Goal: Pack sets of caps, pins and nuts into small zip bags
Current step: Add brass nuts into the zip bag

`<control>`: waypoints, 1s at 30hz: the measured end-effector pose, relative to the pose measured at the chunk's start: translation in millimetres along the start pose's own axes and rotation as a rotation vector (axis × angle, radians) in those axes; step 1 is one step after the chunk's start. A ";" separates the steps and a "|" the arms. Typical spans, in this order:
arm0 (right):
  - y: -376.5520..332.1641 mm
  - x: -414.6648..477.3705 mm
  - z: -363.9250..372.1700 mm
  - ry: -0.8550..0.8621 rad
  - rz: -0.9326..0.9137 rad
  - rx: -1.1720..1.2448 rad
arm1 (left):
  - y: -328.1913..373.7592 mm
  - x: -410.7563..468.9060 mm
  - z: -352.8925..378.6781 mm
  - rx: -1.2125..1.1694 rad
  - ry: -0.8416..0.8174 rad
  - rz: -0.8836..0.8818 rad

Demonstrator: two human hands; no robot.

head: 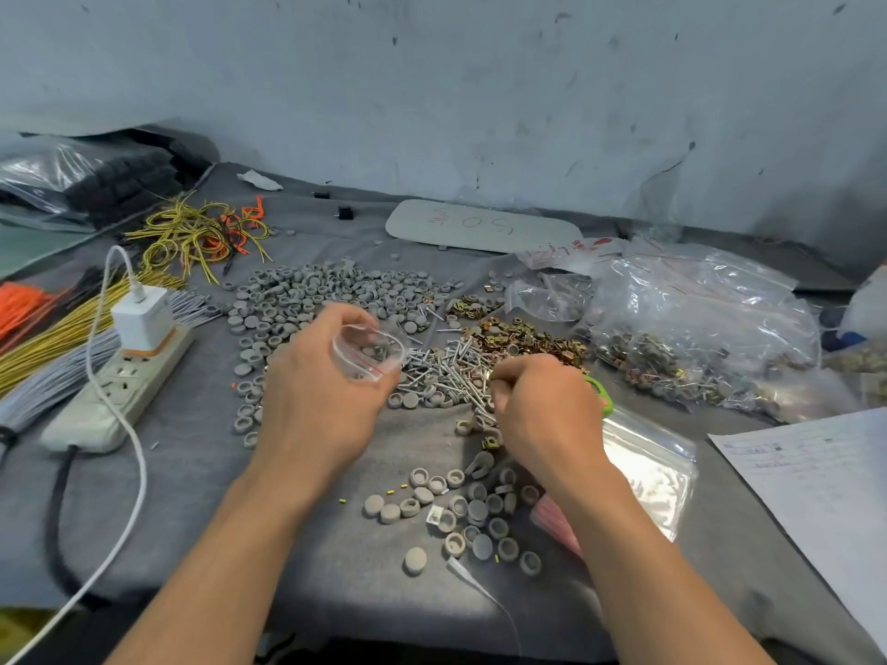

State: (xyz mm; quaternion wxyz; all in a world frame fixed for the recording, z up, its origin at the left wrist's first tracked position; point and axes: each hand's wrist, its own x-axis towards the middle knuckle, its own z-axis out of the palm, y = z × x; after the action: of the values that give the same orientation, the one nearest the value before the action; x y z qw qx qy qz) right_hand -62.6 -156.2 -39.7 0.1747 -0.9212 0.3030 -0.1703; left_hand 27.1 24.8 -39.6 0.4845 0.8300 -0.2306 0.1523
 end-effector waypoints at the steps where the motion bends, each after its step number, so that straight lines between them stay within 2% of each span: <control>1: 1.0 -1.4 -2.1 0.046 -0.026 0.134 | 0.9 -1.5 1.3 0.069 -0.025 0.016; 3: -0.2 -6.7 -6.1 0.103 -0.101 0.423 | 3.3 -5.1 5.2 0.189 -0.087 0.031; 5: -2.7 -12.9 -8.0 0.113 -0.188 0.569 | 4.9 -9.4 11.0 0.268 -0.150 0.060; 8: -7.2 -20.2 -5.7 0.148 -0.333 0.526 | 4.1 -13.8 20.4 0.266 -0.242 0.069; 12: -14.4 -23.8 2.1 0.143 -0.466 0.441 | 4.8 -17.5 33.0 0.231 -0.280 0.043; 15: -16.5 -23.2 4.6 0.076 -0.441 0.503 | 5.4 -16.4 35.9 0.169 -0.285 0.011; 19: -5.5 -13.5 -4.9 0.162 -0.237 0.615 | 5.3 -11.5 28.5 0.087 -0.257 -0.012; 21: 5.0 -5.1 -11.5 0.140 -0.117 0.482 | 5.0 -9.5 23.8 0.038 -0.218 -0.032; 24: 16.4 2.3 -12.2 -0.087 -0.006 0.134 | 3.6 -6.6 17.0 -0.033 -0.168 -0.053; 27: 15.8 0.7 -5.5 -0.237 -0.015 -0.057 | 4.4 -5.5 11.0 -0.049 -0.140 -0.084; 30: 10.2 0.0 1.5 -0.248 -0.035 -0.136 | 5.0 -5.2 8.6 -0.036 -0.106 -0.078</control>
State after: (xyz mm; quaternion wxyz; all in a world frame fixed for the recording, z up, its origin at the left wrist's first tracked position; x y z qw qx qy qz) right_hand -67.1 -163.5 -45.4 0.1453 -0.9500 0.2738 -0.0372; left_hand 20.3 16.3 -42.6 0.4919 0.8364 -0.2264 0.0850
